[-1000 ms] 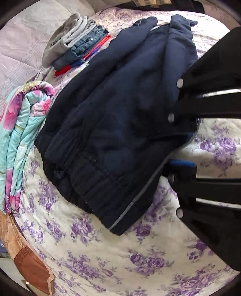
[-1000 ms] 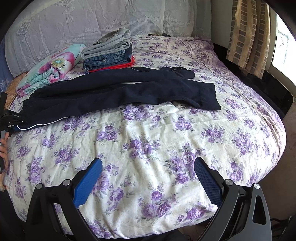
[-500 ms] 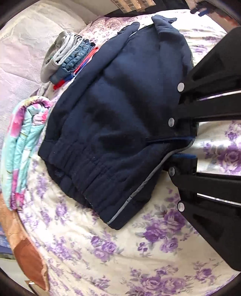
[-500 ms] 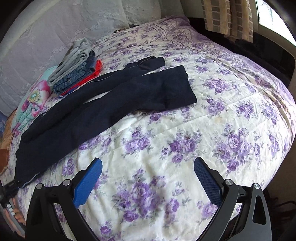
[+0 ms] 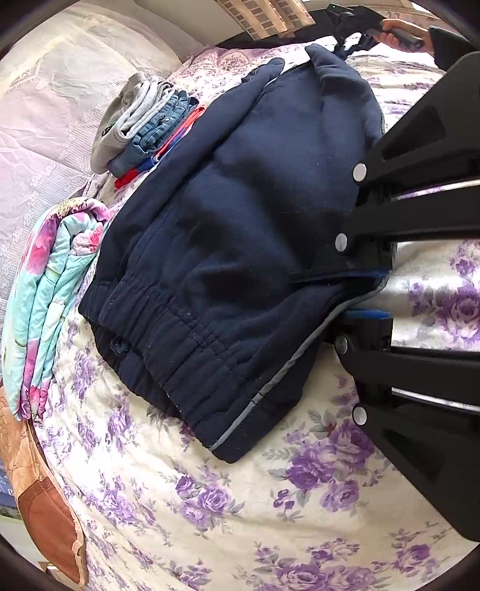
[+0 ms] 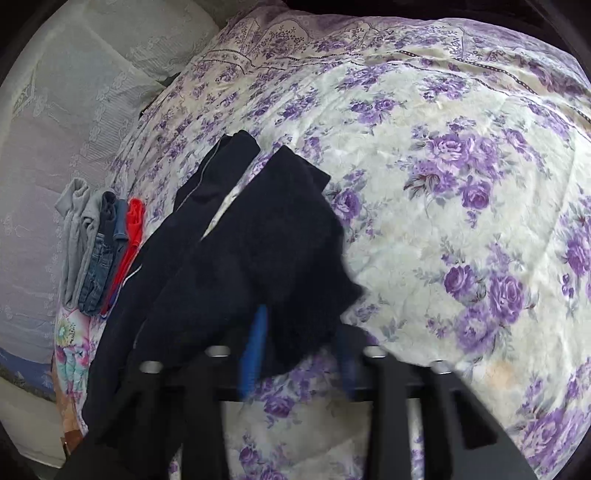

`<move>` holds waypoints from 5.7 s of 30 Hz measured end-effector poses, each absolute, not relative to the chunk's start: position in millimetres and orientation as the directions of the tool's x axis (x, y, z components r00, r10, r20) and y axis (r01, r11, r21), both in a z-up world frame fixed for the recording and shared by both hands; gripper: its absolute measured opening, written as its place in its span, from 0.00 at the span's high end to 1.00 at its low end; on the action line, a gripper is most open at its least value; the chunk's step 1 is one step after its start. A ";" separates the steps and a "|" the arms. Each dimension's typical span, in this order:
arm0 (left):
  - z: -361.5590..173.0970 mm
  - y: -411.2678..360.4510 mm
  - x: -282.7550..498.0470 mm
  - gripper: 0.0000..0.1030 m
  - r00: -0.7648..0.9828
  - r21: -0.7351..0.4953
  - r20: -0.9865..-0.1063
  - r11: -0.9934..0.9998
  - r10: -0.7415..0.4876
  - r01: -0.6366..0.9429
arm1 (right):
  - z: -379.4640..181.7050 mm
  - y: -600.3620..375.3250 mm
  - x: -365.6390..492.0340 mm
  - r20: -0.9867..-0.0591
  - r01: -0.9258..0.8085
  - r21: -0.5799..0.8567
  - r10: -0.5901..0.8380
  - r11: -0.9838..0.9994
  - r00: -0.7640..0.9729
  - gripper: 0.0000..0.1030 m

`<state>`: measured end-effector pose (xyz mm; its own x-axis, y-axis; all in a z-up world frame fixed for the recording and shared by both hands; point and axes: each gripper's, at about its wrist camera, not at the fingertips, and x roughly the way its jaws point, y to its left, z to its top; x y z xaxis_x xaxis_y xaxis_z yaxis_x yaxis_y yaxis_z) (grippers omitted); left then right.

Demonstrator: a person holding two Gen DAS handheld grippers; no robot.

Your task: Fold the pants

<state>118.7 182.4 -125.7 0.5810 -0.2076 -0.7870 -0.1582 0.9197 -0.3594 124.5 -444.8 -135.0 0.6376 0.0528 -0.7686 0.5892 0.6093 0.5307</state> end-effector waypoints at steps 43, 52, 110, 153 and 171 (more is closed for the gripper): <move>-43.9 158.5 394.7 0.17 0.504 0.249 -0.864 0.875 0.007 0.415 | -17.3 -191.1 303.8 -0.805 -0.267 -0.063 0.109 0.962 0.583 0.04; -110.4 164.2 444.1 0.14 0.280 0.019 -0.941 0.798 -0.190 0.603 | -55.4 -174.1 366.3 -0.819 -0.357 -0.013 0.195 0.934 0.540 0.04; -110.3 156.7 438.3 0.88 0.426 0.071 -0.887 0.858 -0.179 0.508 | -103.5 -8.4 468.3 -0.848 -0.592 -0.293 0.081 0.750 0.523 0.90; -50.8 222.1 112.6 0.89 0.481 -0.046 -0.778 0.801 -0.404 0.597 | -62.0 -27.6 145.6 -0.844 -0.552 0.079 0.350 0.830 0.406 0.69; -109.8 123.9 150.3 0.59 0.525 -0.061 -0.829 0.964 -0.194 0.260 | -20.3 -132.2 196.7 -0.918 -0.143 0.041 0.094 0.989 0.385 0.42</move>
